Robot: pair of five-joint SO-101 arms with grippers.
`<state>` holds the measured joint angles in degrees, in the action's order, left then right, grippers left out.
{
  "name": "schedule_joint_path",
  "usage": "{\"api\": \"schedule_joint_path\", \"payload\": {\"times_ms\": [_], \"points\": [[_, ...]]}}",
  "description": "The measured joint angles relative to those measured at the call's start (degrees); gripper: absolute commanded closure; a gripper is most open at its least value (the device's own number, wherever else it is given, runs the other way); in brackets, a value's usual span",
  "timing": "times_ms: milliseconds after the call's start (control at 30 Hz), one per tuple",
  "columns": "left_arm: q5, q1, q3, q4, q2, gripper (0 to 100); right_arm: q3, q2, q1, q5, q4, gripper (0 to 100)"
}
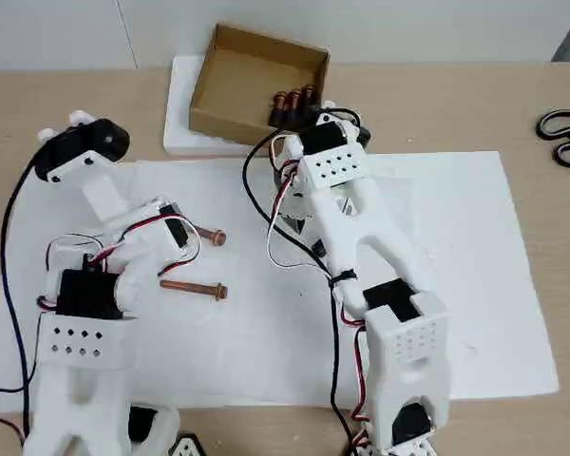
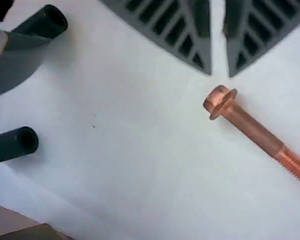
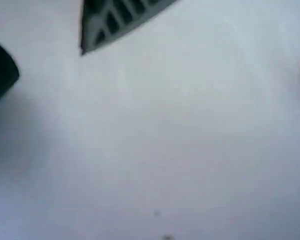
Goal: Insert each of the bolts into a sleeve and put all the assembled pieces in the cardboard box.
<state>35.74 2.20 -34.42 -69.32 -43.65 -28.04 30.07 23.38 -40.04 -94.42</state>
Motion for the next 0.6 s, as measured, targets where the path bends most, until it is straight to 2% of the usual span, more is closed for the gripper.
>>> {"api": "schedule_joint_path", "payload": {"times_ms": [600], "points": [[0.0, 0.0, 0.0, 0.0, 0.0, 100, 0.0, 2.4, -2.5, -3.4, 1.8, 82.2]]}}
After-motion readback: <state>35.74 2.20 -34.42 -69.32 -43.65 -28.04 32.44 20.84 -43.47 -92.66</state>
